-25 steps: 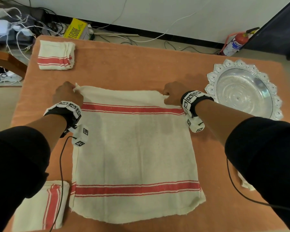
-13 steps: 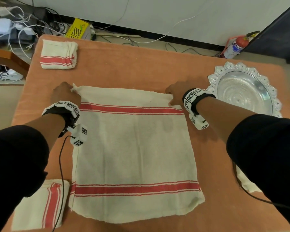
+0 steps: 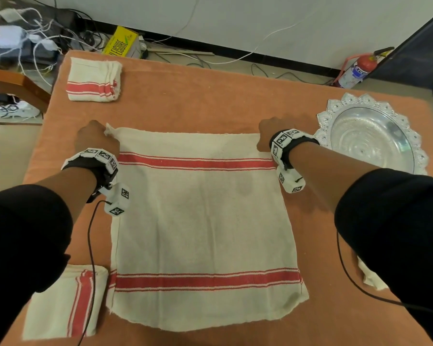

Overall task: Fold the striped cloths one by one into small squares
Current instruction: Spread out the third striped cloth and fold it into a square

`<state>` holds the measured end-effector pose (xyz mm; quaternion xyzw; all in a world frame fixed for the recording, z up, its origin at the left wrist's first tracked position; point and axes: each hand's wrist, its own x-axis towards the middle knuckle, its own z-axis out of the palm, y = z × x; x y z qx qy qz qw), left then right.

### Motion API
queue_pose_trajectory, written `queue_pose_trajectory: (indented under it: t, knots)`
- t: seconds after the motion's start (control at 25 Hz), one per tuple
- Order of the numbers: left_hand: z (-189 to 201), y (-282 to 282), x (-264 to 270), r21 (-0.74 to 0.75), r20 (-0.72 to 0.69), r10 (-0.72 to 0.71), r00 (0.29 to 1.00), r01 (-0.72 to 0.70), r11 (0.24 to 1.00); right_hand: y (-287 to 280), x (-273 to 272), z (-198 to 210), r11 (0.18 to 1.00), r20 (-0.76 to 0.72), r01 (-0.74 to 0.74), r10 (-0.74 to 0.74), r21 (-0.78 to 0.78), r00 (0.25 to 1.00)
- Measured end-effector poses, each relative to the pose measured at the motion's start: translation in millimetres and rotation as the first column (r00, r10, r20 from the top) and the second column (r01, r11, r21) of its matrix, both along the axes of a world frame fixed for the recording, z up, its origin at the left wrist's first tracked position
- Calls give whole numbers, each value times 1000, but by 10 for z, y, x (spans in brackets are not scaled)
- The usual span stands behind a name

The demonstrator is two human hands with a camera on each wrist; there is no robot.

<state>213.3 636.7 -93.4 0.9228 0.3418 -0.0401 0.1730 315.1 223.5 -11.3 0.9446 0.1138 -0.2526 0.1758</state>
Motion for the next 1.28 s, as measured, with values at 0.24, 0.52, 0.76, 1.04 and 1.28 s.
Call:
queue_pose_trajectory:
  t: [0.24, 0.52, 0.76, 1.04, 1.28]
  knots:
    - [16, -51, 74, -42, -33, 29, 999, -30, 999, -35, -39, -23, 990, 95, 2, 11, -139, 995]
    - [3, -43, 124, -79, -19, 38, 999, -39, 996, -2, -39, -86, 963, 151, -5, 48, -270, 987]
    - [42, -70, 122, -199, 44, 141, 989, -130, 971, 0, -24, -234, 963, 131, 36, -1, -268, 991]
    - [171, -315, -154, -208, 180, 63, 982, -25, 978, 89, -204, -222, 1000, 249, -22, 19, 11, 968]
    - [267, -769, -940, -19, 282, -521, 806, 547, 837, 441, -999, -192, 943, 112, -182, 156, 279, 981]
